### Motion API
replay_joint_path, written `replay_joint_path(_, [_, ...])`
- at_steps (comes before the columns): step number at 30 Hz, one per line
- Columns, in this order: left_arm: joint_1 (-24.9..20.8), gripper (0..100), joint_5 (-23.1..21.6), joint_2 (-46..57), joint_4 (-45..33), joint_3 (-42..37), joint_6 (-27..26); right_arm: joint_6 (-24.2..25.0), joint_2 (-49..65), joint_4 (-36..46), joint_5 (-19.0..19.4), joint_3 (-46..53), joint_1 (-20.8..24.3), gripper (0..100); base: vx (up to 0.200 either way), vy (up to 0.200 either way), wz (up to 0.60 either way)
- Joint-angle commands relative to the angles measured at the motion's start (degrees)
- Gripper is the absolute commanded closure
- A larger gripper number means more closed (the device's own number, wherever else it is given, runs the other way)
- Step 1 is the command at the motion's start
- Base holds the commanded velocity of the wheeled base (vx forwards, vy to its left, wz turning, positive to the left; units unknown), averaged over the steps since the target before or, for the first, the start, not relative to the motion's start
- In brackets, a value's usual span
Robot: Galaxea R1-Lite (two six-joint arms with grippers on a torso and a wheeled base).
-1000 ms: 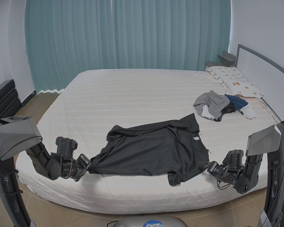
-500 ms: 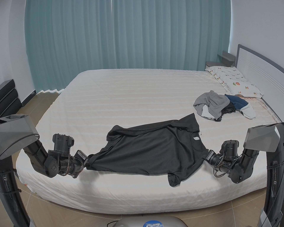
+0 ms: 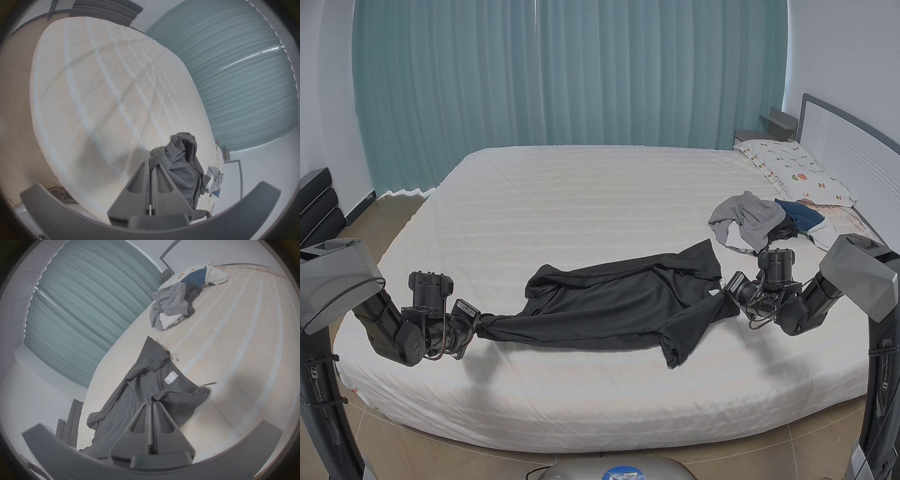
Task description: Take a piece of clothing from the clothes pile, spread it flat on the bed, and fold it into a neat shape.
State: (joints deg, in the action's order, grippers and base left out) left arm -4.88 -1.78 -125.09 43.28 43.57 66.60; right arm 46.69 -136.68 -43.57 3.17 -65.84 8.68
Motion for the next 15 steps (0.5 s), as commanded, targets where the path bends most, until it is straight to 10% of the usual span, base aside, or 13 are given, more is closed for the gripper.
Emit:
replay_joint_path(1, [1.3, 100, 1.7, -2.7, 2.3, 1.3, 0.4, -0.2, -4.6, 4.7, -2.1, -8.3, 1.0, 100, 0.0, 0.0, 0.0])
replay_joint_path(2, [1.4, 100, 1.7, -2.8, 2.6, 1.4, 0.4, -0.2, -5.2, 4.9, -2.5, -9.0, 1.0, 0, 0.0, 0.0, 0.0])
replay_joint_path(15, [1.4, 100, 2.1, -3.6, 3.1, 1.5, 0.3, -5.9, -3.9, -0.5, 0.3, -2.5, 0.6, 0, 0.0, 0.0, 0.0])
